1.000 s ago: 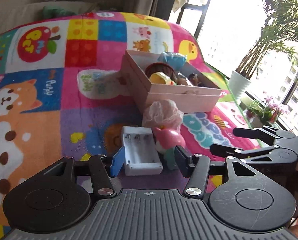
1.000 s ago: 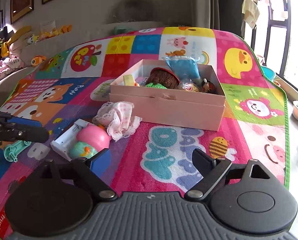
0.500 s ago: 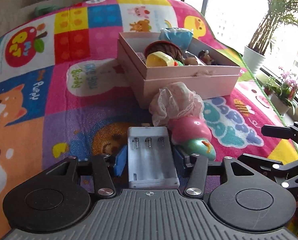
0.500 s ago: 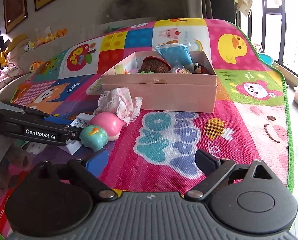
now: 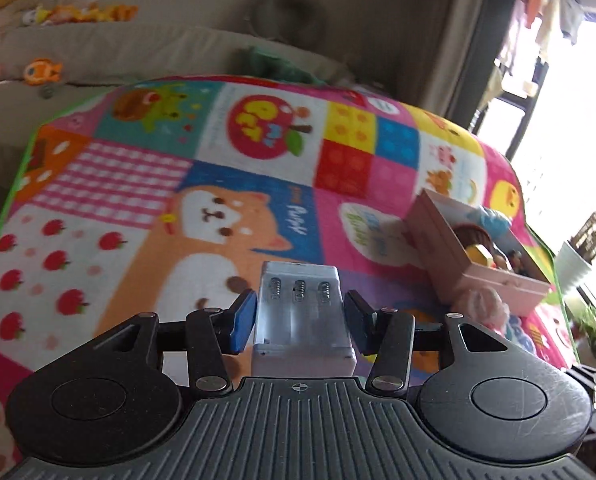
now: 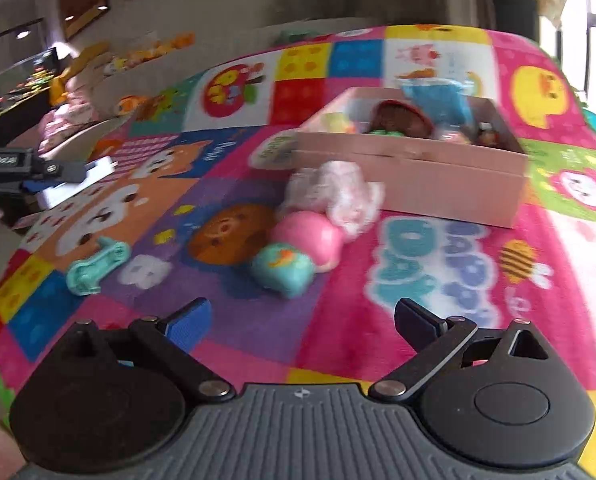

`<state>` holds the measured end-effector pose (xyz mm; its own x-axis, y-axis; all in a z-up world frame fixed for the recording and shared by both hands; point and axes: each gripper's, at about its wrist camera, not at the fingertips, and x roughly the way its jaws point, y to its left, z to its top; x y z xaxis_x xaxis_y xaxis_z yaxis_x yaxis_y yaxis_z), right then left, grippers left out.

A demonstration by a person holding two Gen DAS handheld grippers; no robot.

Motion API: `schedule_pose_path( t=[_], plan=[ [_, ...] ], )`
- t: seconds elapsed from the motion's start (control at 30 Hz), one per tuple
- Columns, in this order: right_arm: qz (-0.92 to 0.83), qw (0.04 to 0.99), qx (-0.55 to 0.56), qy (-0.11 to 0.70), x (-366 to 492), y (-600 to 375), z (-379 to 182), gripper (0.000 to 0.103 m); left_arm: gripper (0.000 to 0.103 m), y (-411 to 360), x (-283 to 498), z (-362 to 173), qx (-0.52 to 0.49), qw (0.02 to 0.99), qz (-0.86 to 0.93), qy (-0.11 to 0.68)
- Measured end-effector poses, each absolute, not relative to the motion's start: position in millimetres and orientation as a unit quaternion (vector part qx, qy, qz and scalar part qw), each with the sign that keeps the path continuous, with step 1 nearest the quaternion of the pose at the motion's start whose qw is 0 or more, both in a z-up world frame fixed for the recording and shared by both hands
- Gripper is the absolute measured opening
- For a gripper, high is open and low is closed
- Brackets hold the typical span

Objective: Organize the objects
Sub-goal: 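Grasp the teal plastic crank piece with the right gripper while the left holds the charger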

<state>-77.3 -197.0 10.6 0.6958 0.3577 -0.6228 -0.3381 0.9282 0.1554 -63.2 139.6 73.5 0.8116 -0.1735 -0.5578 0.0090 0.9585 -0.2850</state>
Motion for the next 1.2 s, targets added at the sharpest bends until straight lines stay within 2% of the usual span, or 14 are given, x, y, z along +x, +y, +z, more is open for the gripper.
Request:
schedule_pose_path(
  t=[0.07,0.27,0.33,0.43,0.47,0.57,0.77,0.93,1.0,1.07,1.2],
  plan=[
    [0.246,0.912,-0.017,0.329,-80.0,-159.5,19.3,0.097,0.053,154.6,-68.0,71.5,-0.161,0.941,-0.036,0.296],
    [0.373,0.865,-0.072,0.329,-74.3,-62.0,32.6,0.080,0.053,173.3,-71.2,54.5,-0.210,0.930,-0.036,0.300],
    [0.376,0.859,-0.096,0.332,-70.1,-37.8,27.6,0.071,0.053,172.1,-70.3,49.9,-0.216,0.927,-0.044,0.304],
    [0.368,0.850,-0.132,0.353,-62.4,-17.6,14.5,0.040,0.053,166.1,-72.1,45.5,-0.217,0.925,-0.060,0.306],
    [0.358,0.852,-0.139,0.356,-60.8,-18.2,11.1,0.034,0.053,163.7,-72.1,44.1,-0.216,0.925,-0.065,0.306],
    [0.346,0.859,-0.142,0.349,-65.8,-36.9,13.0,0.029,0.053,152.2,-70.7,39.0,-0.213,0.921,-0.085,0.313],
    [0.340,0.844,-0.123,0.395,-83.1,-120.8,18.8,0.028,0.053,110.9,-59.8,30.6,-0.195,0.911,-0.144,0.333],
    [0.214,0.881,-0.184,0.379,-105.9,-189.1,21.2,0.031,0.053,73.1,-54.8,27.1,-0.172,0.903,-0.188,0.346],
    [0.124,0.902,-0.221,0.349,-110.1,-206.6,20.6,0.039,0.053,60.4,-54.3,24.7,-0.161,0.899,-0.200,0.355],
    [0.073,0.915,-0.211,0.337,-109.9,-224.7,23.0,0.052,0.053,48.6,-55.9,22.4,-0.142,0.897,-0.210,0.363],
    [0.081,0.932,-0.116,0.334,-111.9,-251.2,33.7,0.058,0.053,31.2,-60.8,19.4,-0.110,0.896,-0.218,0.372]
  ],
)
